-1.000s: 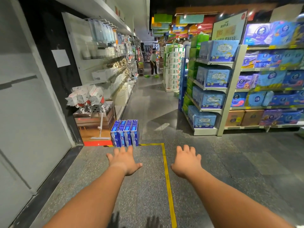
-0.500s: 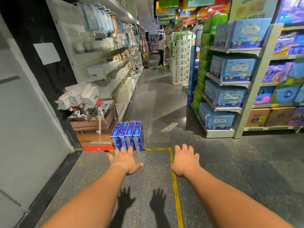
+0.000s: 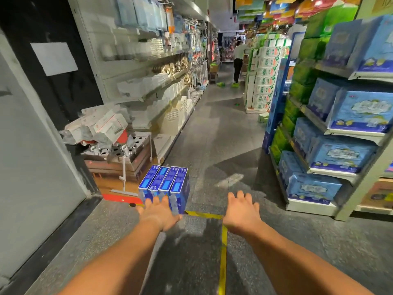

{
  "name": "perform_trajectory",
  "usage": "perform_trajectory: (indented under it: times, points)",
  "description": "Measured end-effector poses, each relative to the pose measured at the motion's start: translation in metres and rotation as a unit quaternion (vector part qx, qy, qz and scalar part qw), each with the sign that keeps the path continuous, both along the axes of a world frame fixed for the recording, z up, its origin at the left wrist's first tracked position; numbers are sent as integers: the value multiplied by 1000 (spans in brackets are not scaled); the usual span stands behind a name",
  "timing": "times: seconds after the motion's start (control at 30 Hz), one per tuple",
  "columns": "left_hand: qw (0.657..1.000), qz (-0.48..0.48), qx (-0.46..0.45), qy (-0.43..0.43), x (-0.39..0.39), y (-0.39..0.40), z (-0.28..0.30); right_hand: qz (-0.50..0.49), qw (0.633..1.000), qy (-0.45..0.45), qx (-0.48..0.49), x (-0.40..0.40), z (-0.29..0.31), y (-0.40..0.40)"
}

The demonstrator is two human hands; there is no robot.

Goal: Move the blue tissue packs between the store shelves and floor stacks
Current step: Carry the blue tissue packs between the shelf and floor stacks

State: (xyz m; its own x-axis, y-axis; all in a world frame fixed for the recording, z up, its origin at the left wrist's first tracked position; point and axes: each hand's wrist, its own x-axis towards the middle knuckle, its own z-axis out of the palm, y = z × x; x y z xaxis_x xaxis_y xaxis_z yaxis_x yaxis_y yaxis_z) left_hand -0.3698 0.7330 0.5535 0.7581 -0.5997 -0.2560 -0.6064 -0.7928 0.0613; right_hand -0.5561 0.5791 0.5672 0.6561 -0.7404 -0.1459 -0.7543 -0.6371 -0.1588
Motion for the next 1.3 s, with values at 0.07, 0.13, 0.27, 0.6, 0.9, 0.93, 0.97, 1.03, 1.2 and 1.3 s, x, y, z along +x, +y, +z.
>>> perform_trajectory:
  times: [0.07,0.13,0.27,0.6,0.9,0.93,0.97,1.03,1.2,1.3]
  points:
    - [1000,12,-6,15,22,-42,-12,9,1000,-5,7,25,-8,-37]
    - [999,33,-5,31,45,-86,-28,37,999,-7,-7,48,-18,-77]
    - [998,55,12,31,95,-174,-49,80,996,-11,-33,94,-29,-172]
    - [992,110,37,44,190,-356,-48,116,992,41,-14,207,-42,-401]
    - [964,261,25,48,247,-468,-87,296,954,43,6,327,-66,-548]
    - [959,277,22,55,246,-479,-91,316,947,53,1,337,-64,-565]
    - [955,291,17,60,244,-490,-95,336,940,62,-10,348,-63,-582]
    - [946,317,7,69,244,-512,-100,374,923,78,-38,374,-61,-614]
    - [915,395,2,77,247,-539,-116,447,884,124,-59,439,-87,-648]
    - [897,437,0,67,263,-542,-129,492,859,131,-52,477,-108,-642]
